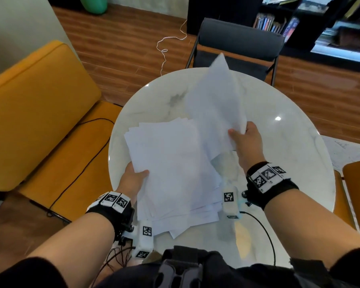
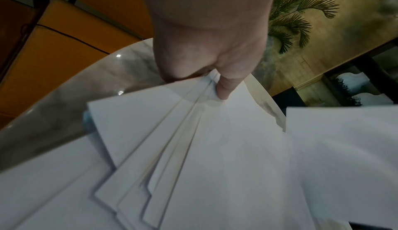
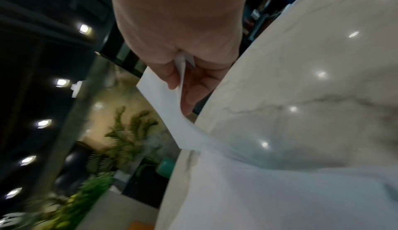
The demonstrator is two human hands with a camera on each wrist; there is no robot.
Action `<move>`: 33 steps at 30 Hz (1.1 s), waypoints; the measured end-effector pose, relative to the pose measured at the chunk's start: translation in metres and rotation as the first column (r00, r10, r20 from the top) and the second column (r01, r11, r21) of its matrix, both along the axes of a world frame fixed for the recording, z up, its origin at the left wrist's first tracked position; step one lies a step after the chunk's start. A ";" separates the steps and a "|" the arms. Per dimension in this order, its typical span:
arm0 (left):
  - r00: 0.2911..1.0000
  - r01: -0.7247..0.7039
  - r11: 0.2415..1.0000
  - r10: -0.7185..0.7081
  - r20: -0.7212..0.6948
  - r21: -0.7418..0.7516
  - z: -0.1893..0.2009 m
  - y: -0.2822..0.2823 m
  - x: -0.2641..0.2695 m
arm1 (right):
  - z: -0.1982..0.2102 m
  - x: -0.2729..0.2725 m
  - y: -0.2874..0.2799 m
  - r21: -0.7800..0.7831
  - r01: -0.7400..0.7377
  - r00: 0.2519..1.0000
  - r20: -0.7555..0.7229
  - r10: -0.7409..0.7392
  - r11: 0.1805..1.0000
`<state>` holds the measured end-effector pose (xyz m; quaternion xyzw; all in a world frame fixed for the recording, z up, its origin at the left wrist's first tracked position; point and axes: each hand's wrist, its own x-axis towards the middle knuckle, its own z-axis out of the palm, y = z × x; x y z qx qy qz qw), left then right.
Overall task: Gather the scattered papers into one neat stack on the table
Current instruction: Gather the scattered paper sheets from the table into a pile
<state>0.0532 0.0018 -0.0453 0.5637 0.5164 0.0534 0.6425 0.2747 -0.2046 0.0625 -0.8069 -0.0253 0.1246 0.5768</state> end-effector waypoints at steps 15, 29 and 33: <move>0.991 -0.097 0.993 0.091 -0.094 -0.068 0.021 -0.004 -0.001 | -0.005 -0.041 0.010 0.220 -0.087 0.948 -0.281 0.148 0.972; 0.999 0.013 1.000 -0.013 -0.048 0.003 0.031 -0.008 0.000 | -0.085 -0.080 -0.003 -0.670 -0.436 0.895 -0.256 0.364 0.601; 0.995 0.050 0.995 -0.042 -0.091 0.087 0.029 -0.009 0.002 | -0.080 -0.073 -0.009 -0.735 -0.393 0.912 -0.235 0.337 0.552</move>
